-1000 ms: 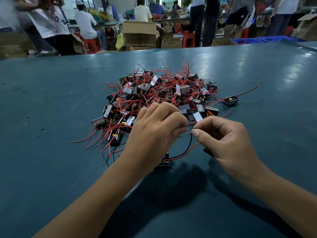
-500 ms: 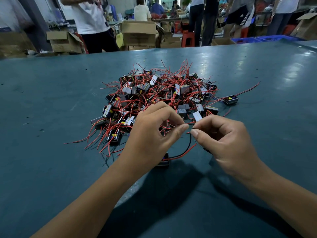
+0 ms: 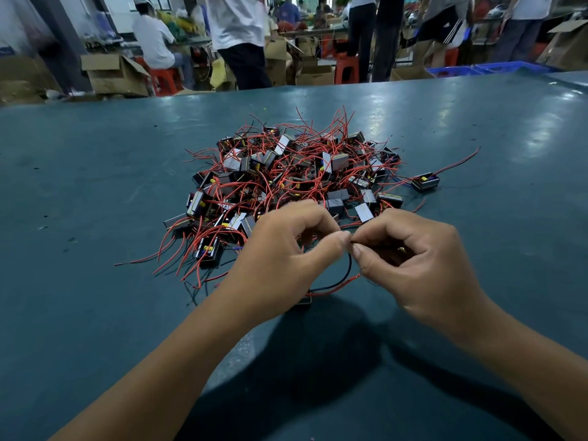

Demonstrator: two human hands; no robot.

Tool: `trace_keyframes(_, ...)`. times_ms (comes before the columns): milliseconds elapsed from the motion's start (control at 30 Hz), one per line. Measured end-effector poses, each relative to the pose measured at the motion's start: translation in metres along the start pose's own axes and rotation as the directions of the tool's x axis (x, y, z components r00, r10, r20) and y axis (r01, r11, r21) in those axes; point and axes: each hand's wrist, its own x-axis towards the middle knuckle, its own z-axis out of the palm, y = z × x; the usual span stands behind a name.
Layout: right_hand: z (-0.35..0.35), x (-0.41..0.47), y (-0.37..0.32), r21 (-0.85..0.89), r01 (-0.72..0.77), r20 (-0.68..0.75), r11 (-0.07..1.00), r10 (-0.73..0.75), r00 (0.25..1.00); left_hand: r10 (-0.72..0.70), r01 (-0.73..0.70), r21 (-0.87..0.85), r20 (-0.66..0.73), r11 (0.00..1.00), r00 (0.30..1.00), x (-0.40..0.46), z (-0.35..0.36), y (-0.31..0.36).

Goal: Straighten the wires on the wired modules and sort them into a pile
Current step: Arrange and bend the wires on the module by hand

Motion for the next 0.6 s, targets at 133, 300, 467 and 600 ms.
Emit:
trace_keyframes(133, 0.001, -0.001, -0.001, -0.169, 0.144, 0.027, 0.975, -0.141, 0.990, -0.392, 0.409, -0.414, 0.130, 0.813, 0.911, 0.001, 0.011, 0.003)
trace_keyframes(300, 0.001, -0.001, 0.003, -0.111, 0.116, 0.039, 0.987, -0.112, 0.993, -0.351, 0.371, -0.430, 0.127, 0.823, 0.928, 0.002, 0.003, -0.003)
trace_keyframes(467, -0.002, 0.001, 0.007, -0.052, 0.097, 0.060, 0.994, -0.093, 0.994, 0.135, -0.126, -0.120, 0.069, 0.985, 0.988, 0.005, -0.017, -0.019)
trace_keyframes(600, -0.004, 0.001, 0.009, -0.026, 0.082, 0.086, 0.996, -0.080, 0.993, 0.267, -0.269, 0.001, 0.126, 0.963, 0.955, 0.006, -0.015, -0.018)
